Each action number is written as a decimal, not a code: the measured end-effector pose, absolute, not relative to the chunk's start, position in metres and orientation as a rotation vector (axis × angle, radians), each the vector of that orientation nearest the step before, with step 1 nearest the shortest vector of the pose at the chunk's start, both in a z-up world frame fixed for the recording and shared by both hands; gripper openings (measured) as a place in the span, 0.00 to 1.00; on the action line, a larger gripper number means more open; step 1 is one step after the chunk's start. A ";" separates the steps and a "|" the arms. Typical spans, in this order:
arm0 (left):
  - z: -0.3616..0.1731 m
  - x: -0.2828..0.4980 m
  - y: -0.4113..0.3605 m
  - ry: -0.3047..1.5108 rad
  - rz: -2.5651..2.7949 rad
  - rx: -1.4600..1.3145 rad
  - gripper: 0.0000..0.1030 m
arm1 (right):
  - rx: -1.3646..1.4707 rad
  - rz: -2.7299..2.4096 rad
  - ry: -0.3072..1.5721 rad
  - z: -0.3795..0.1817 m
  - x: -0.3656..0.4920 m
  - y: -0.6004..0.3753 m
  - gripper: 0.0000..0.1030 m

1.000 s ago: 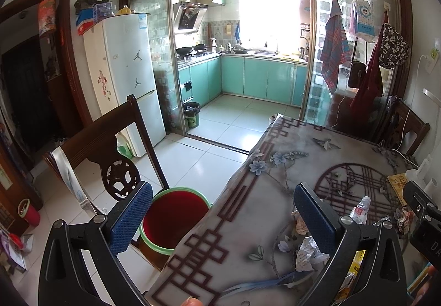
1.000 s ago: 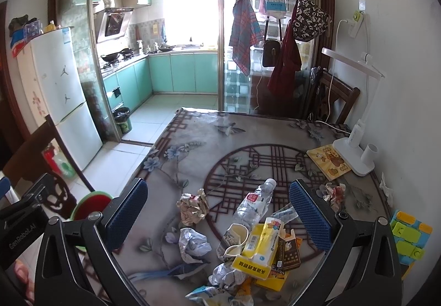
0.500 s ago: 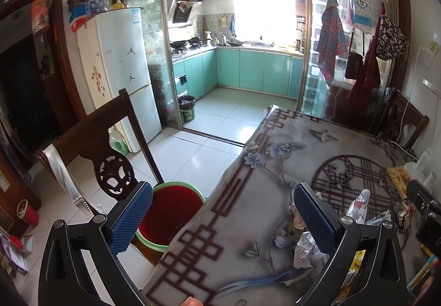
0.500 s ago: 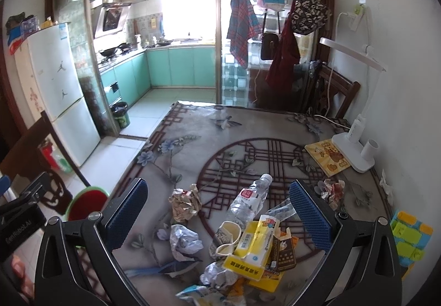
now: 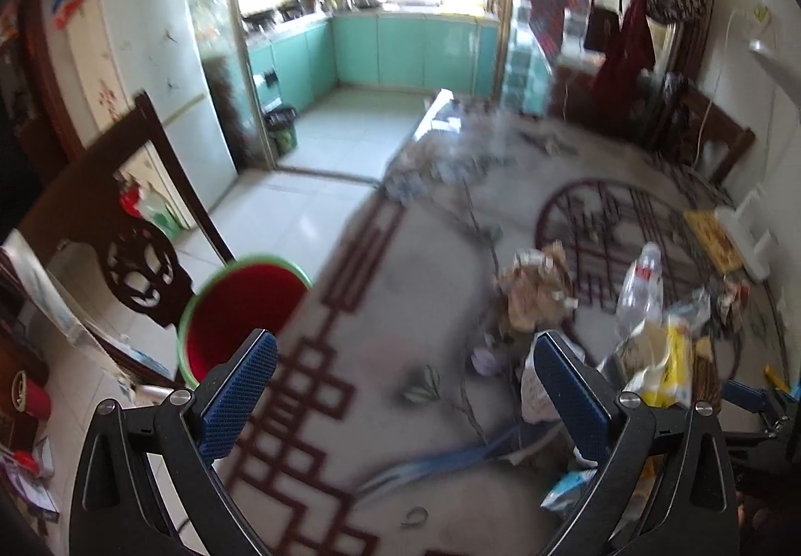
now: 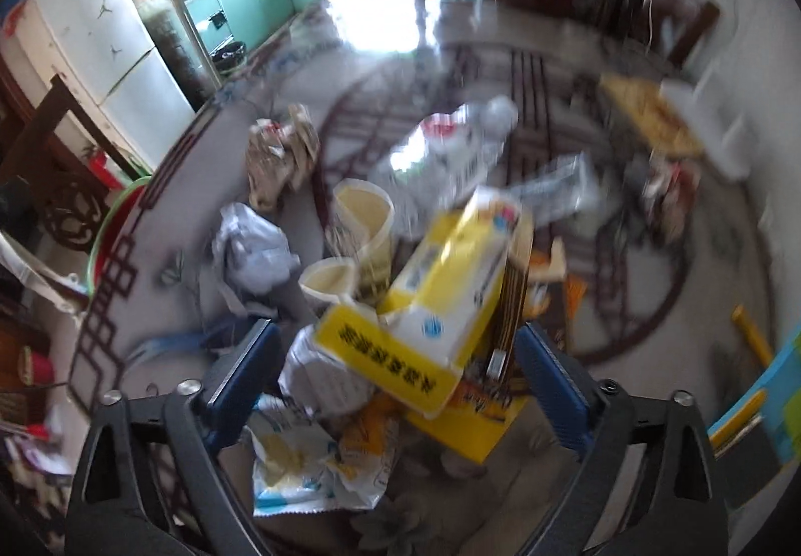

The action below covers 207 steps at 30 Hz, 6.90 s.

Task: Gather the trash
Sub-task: 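Grasp the paper cup with the right tool while the left tool grasps crumpled paper, then carry the crumpled paper over the red bucket with the left tool and release it, then grasp the clear water bottle with the right tool while the left tool grasps crumpled brown paper, then move both tools over the red bucket and release the paper and bottle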

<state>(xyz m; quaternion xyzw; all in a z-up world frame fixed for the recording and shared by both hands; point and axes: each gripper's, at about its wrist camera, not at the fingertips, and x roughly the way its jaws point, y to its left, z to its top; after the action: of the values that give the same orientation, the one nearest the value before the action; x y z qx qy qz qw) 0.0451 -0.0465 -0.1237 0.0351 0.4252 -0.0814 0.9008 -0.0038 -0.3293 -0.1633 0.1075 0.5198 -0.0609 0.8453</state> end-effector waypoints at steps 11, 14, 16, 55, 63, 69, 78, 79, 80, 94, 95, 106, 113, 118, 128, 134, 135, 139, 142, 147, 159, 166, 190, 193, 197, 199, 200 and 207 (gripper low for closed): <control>-0.167 0.064 -0.095 0.977 -0.273 0.099 1.00 | 0.318 -0.070 1.172 -0.183 0.063 -0.337 0.56; -0.169 0.065 -0.099 0.998 -0.309 0.103 0.99 | 0.370 -0.037 1.187 -0.191 0.066 -0.339 0.23; -0.174 0.067 -0.103 1.013 -0.333 0.099 0.99 | 0.384 -0.030 1.156 -0.184 0.062 -0.344 0.21; -0.111 0.144 0.036 0.844 -0.345 0.047 0.39 | 0.219 -0.027 0.858 -0.075 0.089 -0.206 0.21; -0.133 0.172 0.121 0.881 -0.217 0.020 0.39 | 0.194 0.065 0.917 -0.101 0.128 -0.140 0.21; -0.168 0.189 0.177 0.950 -0.118 -0.001 0.39 | 0.179 0.165 0.985 -0.134 0.162 -0.093 0.21; -0.202 0.212 0.206 1.016 -0.093 -0.022 0.39 | 0.162 0.214 1.037 -0.158 0.196 -0.053 0.22; -0.202 0.214 0.204 1.020 -0.097 -0.020 0.39 | 0.161 0.217 1.038 -0.158 0.196 -0.049 0.22; -0.203 0.216 0.204 1.022 -0.104 -0.019 0.39 | 0.157 0.217 1.042 -0.158 0.198 -0.046 0.22; -0.208 0.242 0.211 1.026 -0.110 -0.087 0.66 | 0.142 0.159 1.020 -0.153 0.208 -0.041 0.58; -0.209 0.242 0.211 1.028 -0.111 -0.088 0.66 | 0.143 0.150 1.017 -0.151 0.207 -0.043 0.58; -0.195 0.231 0.181 1.007 -0.184 -0.079 0.66 | 0.168 0.062 0.998 -0.137 0.177 -0.082 0.60; -0.175 0.214 0.133 0.974 -0.253 -0.062 0.66 | 0.167 -0.090 0.973 -0.124 0.145 -0.149 0.68; -0.162 0.194 0.089 0.967 -0.293 -0.061 0.66 | 0.227 -0.343 0.976 -0.126 0.132 -0.245 0.75; -0.156 0.157 -0.027 1.001 -0.364 -0.002 0.74 | 0.318 -0.562 1.193 -0.214 0.149 -0.377 0.78; -0.172 0.156 -0.098 1.058 -0.418 0.025 0.74 | 0.422 -0.448 1.264 -0.244 0.147 -0.392 0.72; -0.176 0.158 -0.111 1.066 -0.423 0.029 0.74 | 0.417 -0.435 1.264 -0.245 0.147 -0.391 0.64; -0.194 0.170 -0.144 1.105 -0.444 0.042 0.74 | 0.412 -0.348 1.233 -0.237 0.144 -0.389 0.56; -0.208 0.181 -0.168 1.124 -0.462 0.062 0.74 | 0.443 -0.309 1.164 -0.217 0.130 -0.392 0.55; -0.234 0.195 -0.196 1.162 -0.481 0.081 0.74 | 0.411 -0.283 1.054 -0.171 0.104 -0.388 0.55; -0.254 0.201 -0.204 1.159 -0.504 0.106 0.40 | 0.294 -0.288 0.930 -0.118 0.107 -0.366 0.55; -0.200 0.187 -0.156 1.034 -0.462 0.054 0.39 | 0.239 -0.273 0.889 -0.100 0.103 -0.341 0.55; -0.108 0.142 0.030 0.852 -0.285 -0.089 0.40 | 0.069 -0.134 0.804 -0.064 0.112 -0.205 0.55; -0.107 0.142 0.047 0.846 -0.273 -0.101 0.40 | 0.060 -0.121 0.803 -0.064 0.115 -0.192 0.55; -0.108 0.144 0.068 0.843 -0.256 -0.113 0.40 | 0.046 -0.111 0.801 -0.063 0.119 -0.175 0.55; -0.108 0.147 0.078 0.844 -0.253 -0.118 0.40 | 0.041 -0.105 0.802 -0.063 0.121 -0.167 0.55; -0.109 0.148 0.083 0.843 -0.248 -0.119 0.40 | 0.038 -0.102 0.803 -0.064 0.123 -0.163 0.55; -0.118 0.160 0.119 0.854 -0.194 -0.115 0.40 | 0.020 -0.065 0.817 -0.069 0.138 -0.131 0.55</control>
<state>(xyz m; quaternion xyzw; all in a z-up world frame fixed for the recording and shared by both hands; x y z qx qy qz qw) 0.1597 0.1194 -0.1183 -0.0558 0.4133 -0.0939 0.9040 0.1376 -0.1305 -0.0686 0.0097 0.3972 -0.0317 0.9171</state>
